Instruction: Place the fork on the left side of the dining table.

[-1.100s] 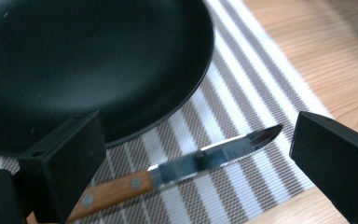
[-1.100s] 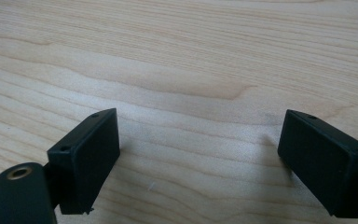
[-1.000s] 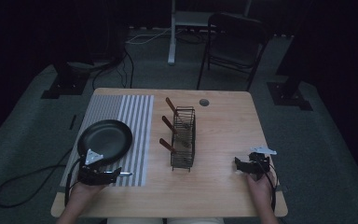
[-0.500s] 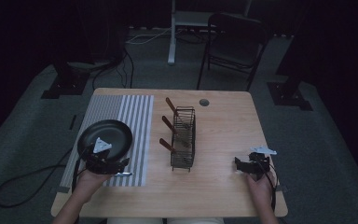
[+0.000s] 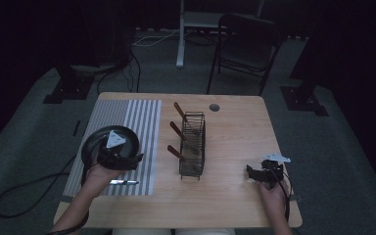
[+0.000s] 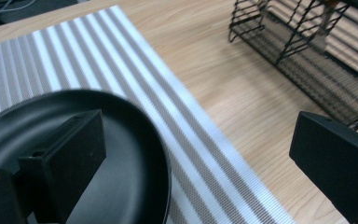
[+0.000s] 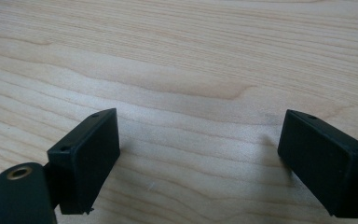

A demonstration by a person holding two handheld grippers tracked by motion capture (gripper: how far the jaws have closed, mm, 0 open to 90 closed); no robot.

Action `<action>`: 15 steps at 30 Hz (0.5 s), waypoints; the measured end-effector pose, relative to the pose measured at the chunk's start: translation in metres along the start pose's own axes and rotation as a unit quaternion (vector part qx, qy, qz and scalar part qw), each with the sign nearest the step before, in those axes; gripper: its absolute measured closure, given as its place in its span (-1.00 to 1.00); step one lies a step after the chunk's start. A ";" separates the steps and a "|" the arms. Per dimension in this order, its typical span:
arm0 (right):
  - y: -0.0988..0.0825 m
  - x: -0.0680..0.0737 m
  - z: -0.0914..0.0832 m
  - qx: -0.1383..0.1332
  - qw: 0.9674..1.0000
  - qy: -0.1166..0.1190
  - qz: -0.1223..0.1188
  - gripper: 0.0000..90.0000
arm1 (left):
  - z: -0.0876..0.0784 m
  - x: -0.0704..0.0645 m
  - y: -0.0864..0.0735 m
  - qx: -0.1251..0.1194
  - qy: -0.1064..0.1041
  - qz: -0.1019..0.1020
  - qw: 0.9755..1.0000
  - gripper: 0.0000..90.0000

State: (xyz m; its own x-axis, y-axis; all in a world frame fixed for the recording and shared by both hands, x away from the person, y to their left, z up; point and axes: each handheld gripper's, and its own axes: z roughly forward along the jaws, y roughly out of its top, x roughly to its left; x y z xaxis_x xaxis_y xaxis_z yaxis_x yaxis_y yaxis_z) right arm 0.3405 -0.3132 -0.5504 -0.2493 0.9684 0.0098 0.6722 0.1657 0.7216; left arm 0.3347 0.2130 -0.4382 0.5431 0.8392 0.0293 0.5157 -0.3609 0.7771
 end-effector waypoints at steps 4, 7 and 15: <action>0.000 0.000 0.000 0.000 1.000 0.000 0.000 -0.73 | 0.006 -0.003 0.010 0.001 -0.013 0.005 1.000 -0.92; 0.000 0.000 0.000 0.000 1.000 0.000 0.000 -0.73 | 0.010 -0.005 0.016 0.001 -0.018 0.011 1.000 -0.92; 0.000 0.000 0.000 0.000 1.000 0.000 0.000 -0.73 | 0.019 -0.004 0.040 0.003 -0.026 0.019 0.999 -0.92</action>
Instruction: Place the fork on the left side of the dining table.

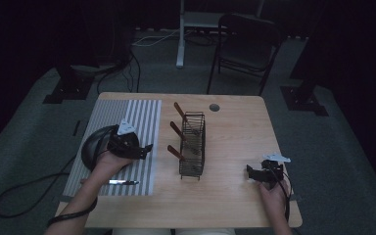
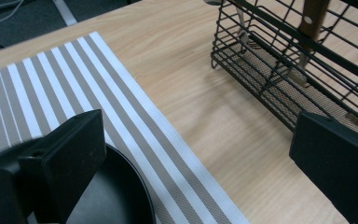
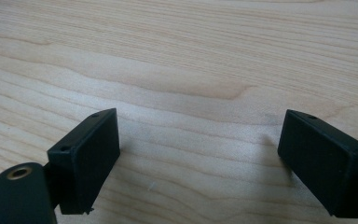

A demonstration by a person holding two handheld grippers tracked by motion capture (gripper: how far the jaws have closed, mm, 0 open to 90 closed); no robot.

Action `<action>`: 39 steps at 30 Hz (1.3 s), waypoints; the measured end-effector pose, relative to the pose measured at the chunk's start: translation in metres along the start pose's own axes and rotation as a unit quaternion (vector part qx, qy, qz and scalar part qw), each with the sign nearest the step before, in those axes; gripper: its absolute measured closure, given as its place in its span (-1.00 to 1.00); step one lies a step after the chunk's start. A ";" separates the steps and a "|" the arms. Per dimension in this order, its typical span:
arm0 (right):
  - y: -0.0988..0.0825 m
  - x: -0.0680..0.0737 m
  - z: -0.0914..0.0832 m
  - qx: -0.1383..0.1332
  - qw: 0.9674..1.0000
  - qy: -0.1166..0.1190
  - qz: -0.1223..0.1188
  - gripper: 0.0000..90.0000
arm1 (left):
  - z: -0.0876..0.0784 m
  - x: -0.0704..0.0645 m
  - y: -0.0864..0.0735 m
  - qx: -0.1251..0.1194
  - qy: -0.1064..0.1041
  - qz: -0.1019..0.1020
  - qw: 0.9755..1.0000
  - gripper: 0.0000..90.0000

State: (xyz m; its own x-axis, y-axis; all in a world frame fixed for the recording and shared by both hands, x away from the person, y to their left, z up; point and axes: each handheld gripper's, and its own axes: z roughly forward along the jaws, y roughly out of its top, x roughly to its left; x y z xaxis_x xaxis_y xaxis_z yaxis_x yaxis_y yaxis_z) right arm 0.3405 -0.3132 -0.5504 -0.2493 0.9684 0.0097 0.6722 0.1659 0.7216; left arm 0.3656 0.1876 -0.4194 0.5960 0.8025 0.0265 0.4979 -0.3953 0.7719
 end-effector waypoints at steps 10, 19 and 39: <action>0.000 0.000 0.000 0.000 1.000 0.000 -0.001 -0.73 | 0.012 0.001 0.030 -0.001 -0.005 0.011 1.000 -0.88; 0.000 0.000 0.000 0.000 1.000 0.000 0.001 -0.73 | 0.023 0.002 0.048 -0.009 -0.020 0.004 1.000 -0.88; 0.000 0.000 0.000 0.000 1.000 0.000 0.001 -0.73 | 0.056 0.009 0.079 -0.013 -0.020 -0.023 0.999 -0.82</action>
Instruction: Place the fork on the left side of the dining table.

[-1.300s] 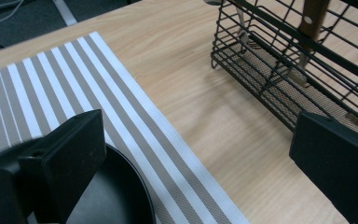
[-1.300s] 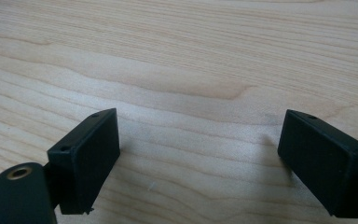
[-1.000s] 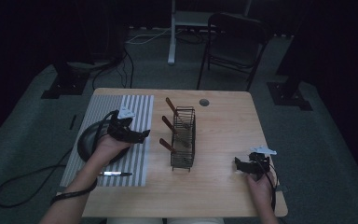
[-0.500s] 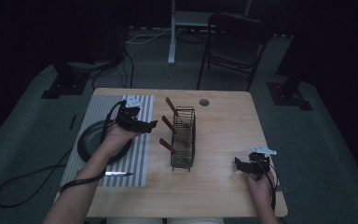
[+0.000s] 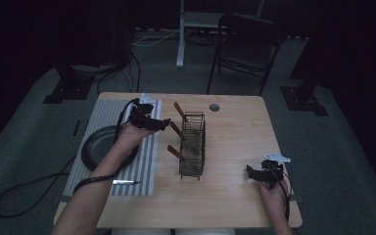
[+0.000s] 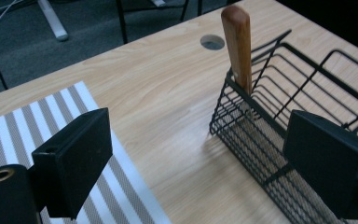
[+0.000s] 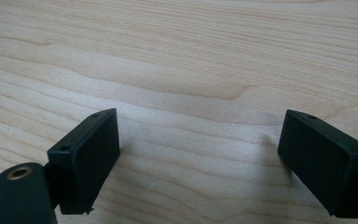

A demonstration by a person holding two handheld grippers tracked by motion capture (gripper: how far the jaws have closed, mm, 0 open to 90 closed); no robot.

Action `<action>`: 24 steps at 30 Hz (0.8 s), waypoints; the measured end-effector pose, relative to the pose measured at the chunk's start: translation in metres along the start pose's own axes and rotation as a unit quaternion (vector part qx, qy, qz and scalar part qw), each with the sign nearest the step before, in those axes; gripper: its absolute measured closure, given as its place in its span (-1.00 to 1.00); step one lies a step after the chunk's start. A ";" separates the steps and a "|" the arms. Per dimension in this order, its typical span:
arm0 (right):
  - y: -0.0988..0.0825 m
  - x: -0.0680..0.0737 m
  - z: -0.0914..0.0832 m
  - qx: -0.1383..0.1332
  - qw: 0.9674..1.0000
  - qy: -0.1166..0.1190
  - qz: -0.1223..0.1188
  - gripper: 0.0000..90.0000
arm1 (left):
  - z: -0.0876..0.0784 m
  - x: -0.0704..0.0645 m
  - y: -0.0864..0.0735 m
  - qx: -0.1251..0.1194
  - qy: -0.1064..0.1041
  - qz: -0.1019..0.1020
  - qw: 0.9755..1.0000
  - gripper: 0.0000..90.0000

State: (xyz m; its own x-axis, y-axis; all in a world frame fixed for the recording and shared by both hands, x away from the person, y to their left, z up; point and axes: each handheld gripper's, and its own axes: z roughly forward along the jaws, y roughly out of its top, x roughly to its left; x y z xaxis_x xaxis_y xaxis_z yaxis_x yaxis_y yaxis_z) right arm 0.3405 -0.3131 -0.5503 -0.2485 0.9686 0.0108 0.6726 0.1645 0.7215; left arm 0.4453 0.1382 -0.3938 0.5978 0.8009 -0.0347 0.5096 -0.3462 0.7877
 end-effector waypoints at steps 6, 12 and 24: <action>0.000 0.000 0.000 0.000 1.000 0.000 0.000 -0.73 | 0.006 0.002 0.013 -0.007 -0.011 -0.004 1.000 -0.68; 0.000 0.000 0.000 0.000 1.000 0.000 0.000 -0.73 | 0.013 -0.005 0.026 -0.003 -0.027 -0.003 1.000 -0.58; 0.000 0.000 0.000 0.000 1.000 0.000 0.000 -0.73 | 0.035 -0.006 0.034 0.014 -0.061 -0.021 0.998 0.10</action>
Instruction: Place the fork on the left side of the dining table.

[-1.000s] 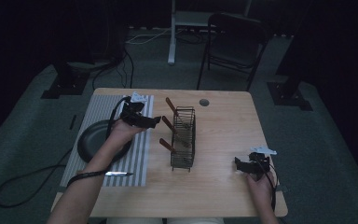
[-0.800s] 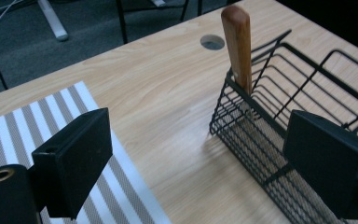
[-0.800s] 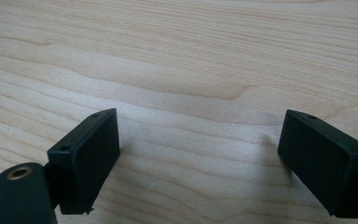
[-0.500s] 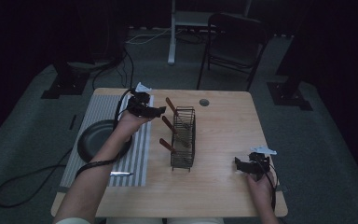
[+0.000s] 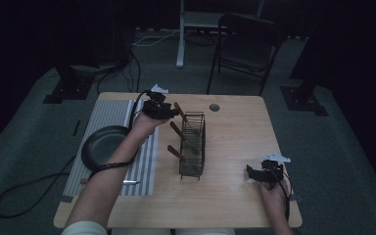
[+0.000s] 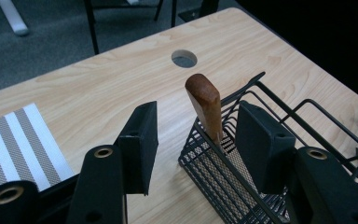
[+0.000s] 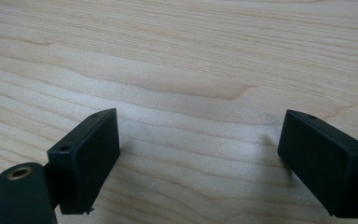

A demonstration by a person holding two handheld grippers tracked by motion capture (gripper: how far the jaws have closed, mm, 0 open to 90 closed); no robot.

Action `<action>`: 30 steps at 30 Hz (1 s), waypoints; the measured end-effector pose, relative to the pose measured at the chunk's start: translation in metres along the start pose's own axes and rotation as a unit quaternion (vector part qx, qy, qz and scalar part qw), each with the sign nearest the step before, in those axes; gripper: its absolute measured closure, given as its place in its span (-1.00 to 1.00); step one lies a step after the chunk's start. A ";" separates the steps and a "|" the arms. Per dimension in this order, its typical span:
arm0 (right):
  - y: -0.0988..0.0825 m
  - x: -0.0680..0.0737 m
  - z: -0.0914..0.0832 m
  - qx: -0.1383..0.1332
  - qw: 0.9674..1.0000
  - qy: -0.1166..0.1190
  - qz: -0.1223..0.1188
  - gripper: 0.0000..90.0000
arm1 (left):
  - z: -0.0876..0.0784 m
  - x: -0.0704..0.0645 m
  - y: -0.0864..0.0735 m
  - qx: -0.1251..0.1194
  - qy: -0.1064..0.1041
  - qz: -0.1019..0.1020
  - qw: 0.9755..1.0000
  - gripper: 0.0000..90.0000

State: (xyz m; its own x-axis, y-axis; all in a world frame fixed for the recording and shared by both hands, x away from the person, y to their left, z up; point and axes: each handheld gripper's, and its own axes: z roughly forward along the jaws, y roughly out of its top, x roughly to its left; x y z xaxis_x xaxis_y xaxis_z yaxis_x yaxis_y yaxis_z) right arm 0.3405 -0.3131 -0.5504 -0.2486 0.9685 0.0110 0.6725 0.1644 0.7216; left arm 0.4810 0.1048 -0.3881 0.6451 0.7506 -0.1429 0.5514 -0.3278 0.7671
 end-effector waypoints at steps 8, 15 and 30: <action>0.000 0.000 0.000 0.000 1.000 0.000 0.000 -0.73 | 0.012 0.002 0.005 0.009 -0.005 -0.013 1.000 0.21; 0.000 0.000 0.000 0.000 1.000 0.000 0.000 -0.73 | 0.021 0.003 0.007 0.013 -0.012 -0.014 1.000 0.44; 0.000 0.000 0.000 0.000 1.000 0.000 0.000 -0.73 | 0.016 0.001 0.007 -0.019 -0.056 -0.029 0.998 0.79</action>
State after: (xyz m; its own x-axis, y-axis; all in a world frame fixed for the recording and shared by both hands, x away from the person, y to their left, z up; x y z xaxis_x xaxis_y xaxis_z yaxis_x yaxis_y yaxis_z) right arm 0.3405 -0.3131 -0.5503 -0.2485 0.9686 0.0108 0.6725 0.1645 0.7216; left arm 0.4936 0.0938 -0.3933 0.6689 0.6978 -0.2562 0.5710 -0.2616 0.7782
